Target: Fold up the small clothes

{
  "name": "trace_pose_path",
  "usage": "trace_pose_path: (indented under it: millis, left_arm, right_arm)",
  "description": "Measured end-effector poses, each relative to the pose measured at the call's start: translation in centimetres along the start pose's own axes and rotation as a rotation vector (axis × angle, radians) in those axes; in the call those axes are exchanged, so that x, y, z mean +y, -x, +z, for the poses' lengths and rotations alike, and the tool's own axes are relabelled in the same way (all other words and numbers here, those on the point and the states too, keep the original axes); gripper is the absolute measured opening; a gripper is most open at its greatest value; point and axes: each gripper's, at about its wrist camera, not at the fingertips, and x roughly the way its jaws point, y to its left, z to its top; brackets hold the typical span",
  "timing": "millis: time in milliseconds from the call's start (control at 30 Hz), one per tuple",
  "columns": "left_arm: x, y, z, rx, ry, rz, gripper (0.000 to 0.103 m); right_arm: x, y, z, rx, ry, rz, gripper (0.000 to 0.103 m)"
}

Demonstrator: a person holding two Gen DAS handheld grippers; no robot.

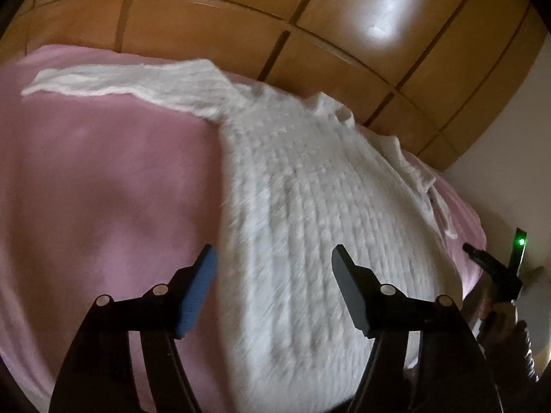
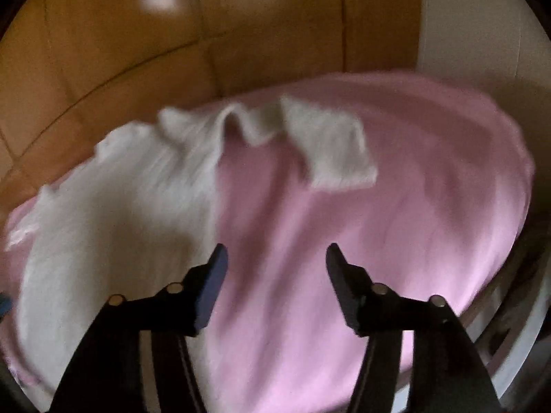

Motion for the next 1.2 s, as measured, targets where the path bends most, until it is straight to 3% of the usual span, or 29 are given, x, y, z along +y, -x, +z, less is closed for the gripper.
trace_pose_path:
  millis: [167, 200, 267, 300, 333, 433, 533, 667, 833, 967, 1067, 1100, 1133, 1200]
  left_arm:
    - [-3.4, -4.0, 1.0, 0.032, -0.076, -0.011, 0.067]
    - [-4.1, -4.8, 1.1, 0.037, -0.107, -0.003, 0.067]
    - [-5.3, -6.2, 1.3, 0.042, -0.145, 0.025, 0.067]
    - [-5.6, -6.7, 1.5, 0.043, -0.161, 0.034, 0.067]
    - [-6.0, -7.1, 1.6, 0.038, -0.187, 0.049, 0.068]
    - [-6.5, -8.1, 1.8, 0.024, -0.251, 0.103, 0.071]
    - [-5.9, -9.6, 2.0, 0.049, -0.246, 0.124, 0.071]
    - [-5.5, -10.5, 2.0, 0.046, -0.233, 0.124, 0.079]
    - [-6.0, -11.1, 2.0, 0.052, -0.261, 0.144, 0.084]
    - [-5.9, -11.2, 2.0, 0.055, -0.253, 0.142, 0.087]
    - [-6.0, -11.3, 2.1, 0.062, -0.256, 0.146, 0.087]
    - [-5.9, -11.2, 2.2, 0.066, -0.255, 0.144, 0.087]
    - [-5.9, -11.0, 2.2, 0.070, -0.254, 0.141, 0.087]
    - [-5.6, -10.4, 2.5, 0.069, -0.240, 0.145, 0.087]
  right_arm:
    - [1.1, -6.3, 3.3, 0.024, 0.120, -0.172, 0.060]
    - [0.9, -7.7, 3.8, 0.043, 0.130, -0.205, 0.054]
    - [-0.1, -10.2, 4.6, 0.091, 0.124, -0.232, 0.030]
    - [-0.4, -10.8, 4.9, 0.106, 0.116, -0.233, 0.010]
    - [-0.9, -10.9, 5.3, 0.107, 0.108, -0.238, 0.007]
    - [-2.7, -8.1, 7.2, 0.023, 0.053, -0.242, 0.006]
    - [-5.0, -4.7, 9.1, -0.054, 0.015, -0.254, 0.006]
    - [-9.9, -1.4, 12.3, -0.146, -0.037, -0.370, 0.006]
    - [-15.0, -3.3, 15.5, -0.135, -0.040, -0.596, 0.006]
    - [-19.2, -7.3, 15.6, -0.037, -0.076, -0.729, 0.006]
    - [-20.7, -9.8, 14.3, 0.027, -0.126, -0.725, 0.010]
    - [-20.6, -10.1, 13.8, 0.027, -0.135, -0.719, 0.022]
    - [-20.2, -10.1, 13.4, 0.016, -0.140, -0.708, 0.048]
    - [-18.6, -9.5, 12.5, -0.023, -0.149, -0.648, 0.071]
